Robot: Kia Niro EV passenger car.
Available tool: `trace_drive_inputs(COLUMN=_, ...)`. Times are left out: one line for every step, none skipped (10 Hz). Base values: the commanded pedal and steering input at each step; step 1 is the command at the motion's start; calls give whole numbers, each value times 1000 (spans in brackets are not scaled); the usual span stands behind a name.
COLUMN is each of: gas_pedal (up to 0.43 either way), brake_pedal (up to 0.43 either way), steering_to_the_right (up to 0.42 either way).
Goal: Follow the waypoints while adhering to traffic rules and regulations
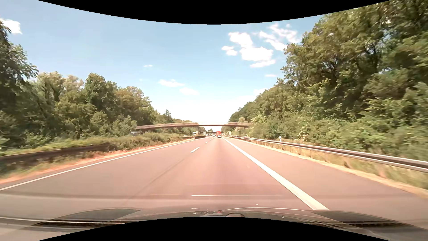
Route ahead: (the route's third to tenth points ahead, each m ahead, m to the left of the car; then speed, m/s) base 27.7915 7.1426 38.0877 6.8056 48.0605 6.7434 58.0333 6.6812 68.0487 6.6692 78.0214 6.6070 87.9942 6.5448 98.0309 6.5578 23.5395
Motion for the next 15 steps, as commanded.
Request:
trace_drive_inputs(gas_pedal=59, brake_pedal=0, steering_to_the_right=-3)
trace_drive_inputs(gas_pedal=59, brake_pedal=0, steering_to_the_right=-3)
trace_drive_inputs(gas_pedal=59, brake_pedal=0, steering_to_the_right=-3)
trace_drive_inputs(gas_pedal=59, brake_pedal=0, steering_to_the_right=-3)
trace_drive_inputs(gas_pedal=59, brake_pedal=0, steering_to_the_right=-3)
trace_drive_inputs(gas_pedal=59, brake_pedal=0, steering_to_the_right=-3)
trace_drive_inputs(gas_pedal=67, brake_pedal=0, steering_to_the_right=-3)
trace_drive_inputs(gas_pedal=67, brake_pedal=0, steering_to_the_right=-3)
trace_drive_inputs(gas_pedal=79, brake_pedal=0, steering_to_the_right=-3)
trace_drive_inputs(gas_pedal=98, brake_pedal=0, steering_to_the_right=-3)
trace_drive_inputs(gas_pedal=98, brake_pedal=0, steering_to_the_right=-3)
trace_drive_inputs(gas_pedal=98, brake_pedal=0, steering_to_the_right=-3)
trace_drive_inputs(gas_pedal=98, brake_pedal=0, steering_to_the_right=-3)
trace_drive_inputs(gas_pedal=110, brake_pedal=0, steering_to_the_right=-3)
trace_drive_inputs(gas_pedal=118, brake_pedal=0, steering_to_the_right=-3)
